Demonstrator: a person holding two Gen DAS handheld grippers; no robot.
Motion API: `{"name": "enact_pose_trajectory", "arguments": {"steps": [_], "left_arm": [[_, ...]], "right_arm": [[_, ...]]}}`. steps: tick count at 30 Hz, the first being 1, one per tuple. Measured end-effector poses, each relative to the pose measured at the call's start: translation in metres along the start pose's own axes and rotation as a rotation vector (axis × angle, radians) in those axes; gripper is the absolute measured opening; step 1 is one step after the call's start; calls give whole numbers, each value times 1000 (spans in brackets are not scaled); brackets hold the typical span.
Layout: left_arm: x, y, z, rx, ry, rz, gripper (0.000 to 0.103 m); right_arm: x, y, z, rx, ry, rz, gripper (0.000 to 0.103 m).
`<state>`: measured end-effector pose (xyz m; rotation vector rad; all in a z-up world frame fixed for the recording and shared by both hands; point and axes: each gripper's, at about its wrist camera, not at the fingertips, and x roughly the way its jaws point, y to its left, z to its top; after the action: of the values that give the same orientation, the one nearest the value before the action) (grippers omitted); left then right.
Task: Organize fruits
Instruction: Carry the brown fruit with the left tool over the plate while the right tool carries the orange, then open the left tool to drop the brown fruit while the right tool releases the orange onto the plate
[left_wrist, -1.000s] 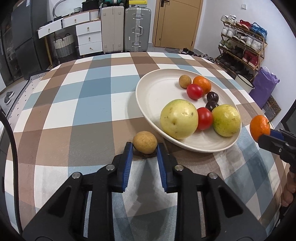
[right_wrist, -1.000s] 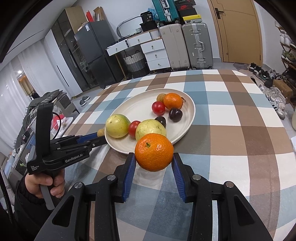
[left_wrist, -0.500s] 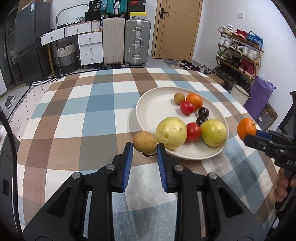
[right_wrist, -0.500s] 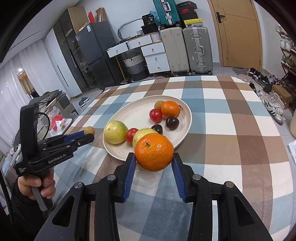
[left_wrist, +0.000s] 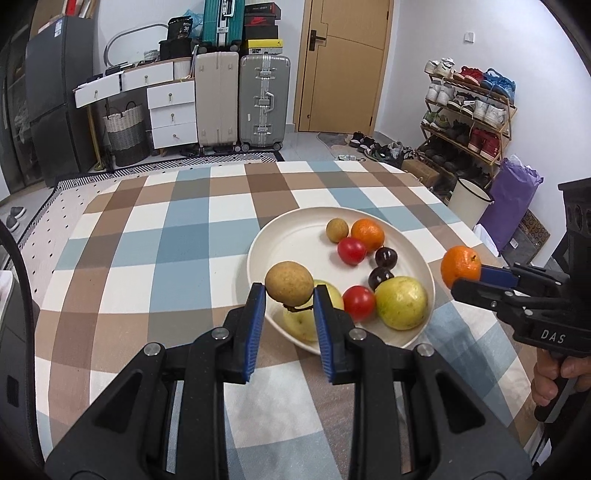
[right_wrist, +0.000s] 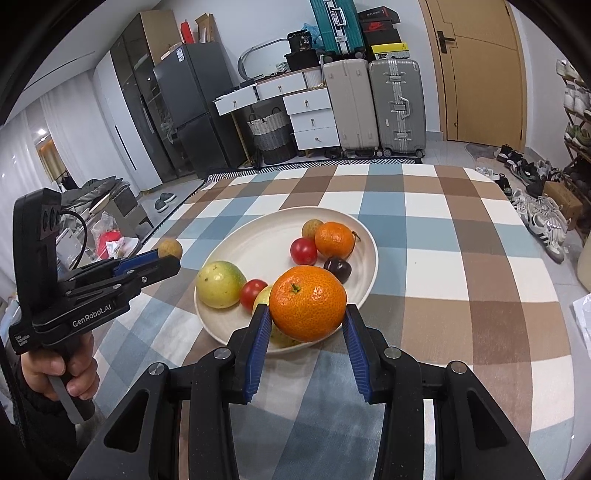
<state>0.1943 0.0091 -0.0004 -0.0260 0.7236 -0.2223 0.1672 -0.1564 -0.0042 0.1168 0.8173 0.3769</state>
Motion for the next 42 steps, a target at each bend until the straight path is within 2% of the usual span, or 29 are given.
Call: {"name": "enact_pose_trajectory", "arguments": {"steps": [11, 23, 30, 36, 39, 41, 42], "left_arm": [[22, -16, 19, 15, 13, -25, 24], [59, -33, 27, 58, 72, -34, 24], [67, -37, 27, 61, 86, -41, 24], [64, -39, 26, 72, 72, -31, 26], [57, -37, 24, 66, 64, -22, 52], [48, -36, 22, 62, 36, -8, 75], [44, -35, 21, 60, 24, -6, 79]], "right_arm": [[15, -6, 19, -19, 17, -5, 40], [40, -12, 19, 1, 56, -3, 40], [44, -18, 21, 19, 64, -5, 40], [36, -18, 20, 13, 39, 27, 48], [32, -19, 18, 21, 35, 24, 52], [28, -20, 16, 25, 33, 19, 64], [25, -21, 15, 28, 28, 13, 67]]}}
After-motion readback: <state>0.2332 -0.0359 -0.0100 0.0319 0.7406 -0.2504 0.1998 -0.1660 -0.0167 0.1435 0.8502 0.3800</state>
